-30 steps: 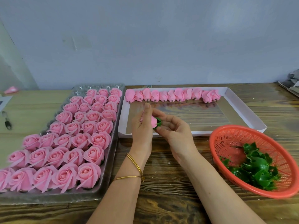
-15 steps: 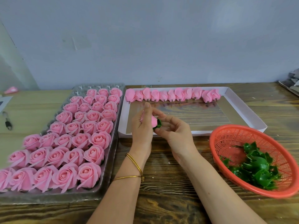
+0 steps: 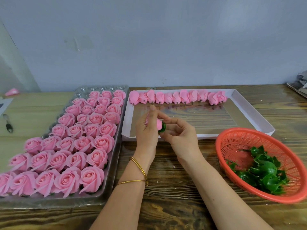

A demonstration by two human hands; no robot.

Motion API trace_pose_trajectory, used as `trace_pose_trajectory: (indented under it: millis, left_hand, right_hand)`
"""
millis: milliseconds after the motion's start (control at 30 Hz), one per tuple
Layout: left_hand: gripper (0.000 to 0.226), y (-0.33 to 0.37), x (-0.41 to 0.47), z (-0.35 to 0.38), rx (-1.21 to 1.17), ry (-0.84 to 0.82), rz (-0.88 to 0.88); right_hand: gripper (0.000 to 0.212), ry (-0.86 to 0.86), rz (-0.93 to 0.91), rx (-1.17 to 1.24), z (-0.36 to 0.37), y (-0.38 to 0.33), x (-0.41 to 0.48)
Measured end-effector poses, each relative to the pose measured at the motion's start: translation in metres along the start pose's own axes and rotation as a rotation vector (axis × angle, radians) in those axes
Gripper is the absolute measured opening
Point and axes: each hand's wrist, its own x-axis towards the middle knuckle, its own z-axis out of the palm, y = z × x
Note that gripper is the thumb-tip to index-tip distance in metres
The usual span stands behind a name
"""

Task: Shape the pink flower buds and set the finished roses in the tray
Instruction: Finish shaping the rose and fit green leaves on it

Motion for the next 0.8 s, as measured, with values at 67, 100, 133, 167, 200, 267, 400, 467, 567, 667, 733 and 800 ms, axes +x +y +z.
trace_pose_trajectory:
  millis: [67,100,133,167,200,267,400,467,567,667,733,800]
  left_hand:
    - [0.046,-0.0006,0.0005,0.0001,0.001,-0.002,0.003]
    - [0.046,-0.0006,0.0007,0.0002,0.003,-0.001,0.005]
    - [0.045,-0.0007,0.0006,0.0005,0.005,0.002,0.01]
    - [0.045,-0.001,0.0006,0.0007,0.009,0.005,0.018]
    - [0.044,-0.0011,0.0003,0.0009,0.013,0.006,0.023]
    - [0.042,-0.0006,-0.0001,0.0007,0.025,0.002,0.031]
    - [0.041,-0.0011,-0.0001,-0.0005,0.057,-0.014,0.047]
    - [0.041,-0.0018,0.0002,-0.0009,0.073,-0.008,0.054]
    - [0.042,-0.0024,0.001,-0.0011,0.051,0.0,0.073]
    - [0.043,-0.0025,0.0017,-0.0001,0.034,0.001,0.078]
    - [0.043,-0.0037,0.0022,0.0003,0.022,-0.005,0.078]
    - [0.041,-0.005,0.0024,0.0004,0.017,-0.011,0.084]
  right_hand:
    - [0.033,0.003,0.006,0.003,0.0001,-0.0002,-0.0003]
    - [0.032,0.007,0.01,0.009,0.0002,-0.0003,-0.0003]
    - [0.032,0.01,0.016,0.019,0.0001,-0.0004,-0.0003]
    - [0.031,0.014,0.023,0.031,0.0001,-0.0005,-0.0003]
    - [0.03,0.018,0.027,0.038,0.0003,-0.0008,-0.0002]
    - [0.03,0.024,0.022,0.033,0.0004,-0.0012,0.0]
    - [0.029,0.026,0.012,0.02,-0.0006,-0.001,0.0007]
    - [0.028,0.034,0.02,0.029,-0.0014,-0.0004,0.0013]
    - [0.024,0.037,0.039,0.066,-0.0014,0.001,0.0021]
    - [0.026,0.023,0.05,0.108,-0.0018,0.002,0.0026]
    - [0.029,0.015,0.041,0.116,-0.002,0.0026,0.0027]
    - [0.031,0.009,0.03,0.122,-0.002,0.0028,0.0027]
